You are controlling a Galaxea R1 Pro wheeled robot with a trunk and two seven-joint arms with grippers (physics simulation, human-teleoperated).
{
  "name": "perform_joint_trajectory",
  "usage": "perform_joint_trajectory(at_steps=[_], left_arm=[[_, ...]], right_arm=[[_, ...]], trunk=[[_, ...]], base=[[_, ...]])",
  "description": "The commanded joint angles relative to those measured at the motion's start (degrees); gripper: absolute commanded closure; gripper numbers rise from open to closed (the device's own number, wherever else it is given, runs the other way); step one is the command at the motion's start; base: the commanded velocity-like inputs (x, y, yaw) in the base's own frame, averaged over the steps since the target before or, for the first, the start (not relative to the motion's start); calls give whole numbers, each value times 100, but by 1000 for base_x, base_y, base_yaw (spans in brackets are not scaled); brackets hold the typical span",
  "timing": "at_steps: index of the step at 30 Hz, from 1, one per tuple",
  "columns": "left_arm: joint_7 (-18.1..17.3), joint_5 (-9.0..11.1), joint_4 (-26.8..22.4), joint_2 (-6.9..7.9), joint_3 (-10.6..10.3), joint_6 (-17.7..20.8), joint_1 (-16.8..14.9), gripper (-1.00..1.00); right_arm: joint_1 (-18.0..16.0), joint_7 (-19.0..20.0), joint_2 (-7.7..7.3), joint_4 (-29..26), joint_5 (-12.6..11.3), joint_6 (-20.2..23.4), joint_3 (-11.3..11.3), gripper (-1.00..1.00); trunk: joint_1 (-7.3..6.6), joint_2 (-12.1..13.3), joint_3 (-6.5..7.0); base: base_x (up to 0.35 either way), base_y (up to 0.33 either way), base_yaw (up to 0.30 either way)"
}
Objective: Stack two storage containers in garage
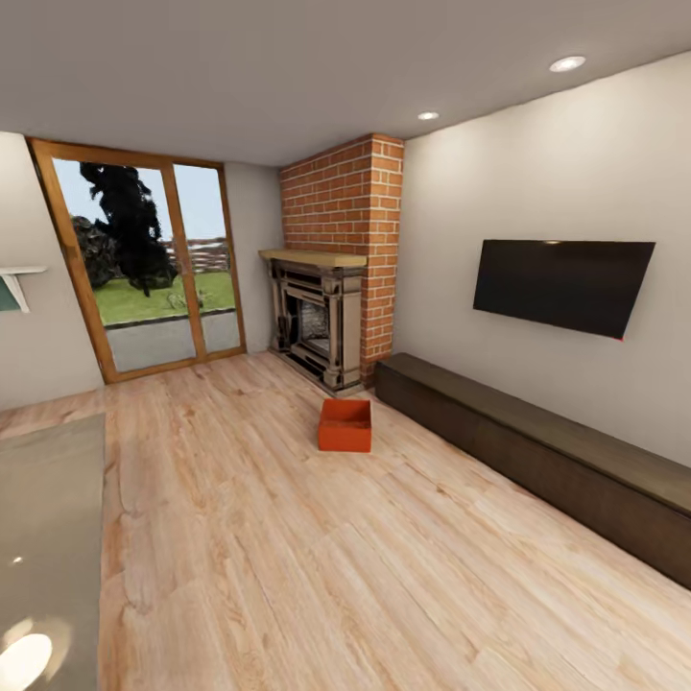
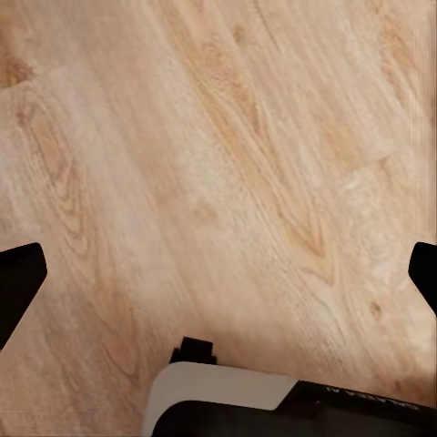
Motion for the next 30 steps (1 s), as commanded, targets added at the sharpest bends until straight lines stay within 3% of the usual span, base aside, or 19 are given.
perform_joint_trajectory(at_steps=[1,11,30], left_arm=[[-2,3,28,0,29,-40,-8,-100],[-2,3,26,9,29,-37,-8,-100],[-7,3,24,18,29,-31,-8,-100]], right_arm=[[-3,-15,-1,7,20,-15,17,-100],[0,27,-1,7,20,-12,17,-100],[0,29,-1,7,20,-12,17,-100]], trunk=[[5,-3,-1],[5,-3,-1],[5,-3,-1]], base=[[325,-142,0],[325,-42,-88],[325,77,-6]])
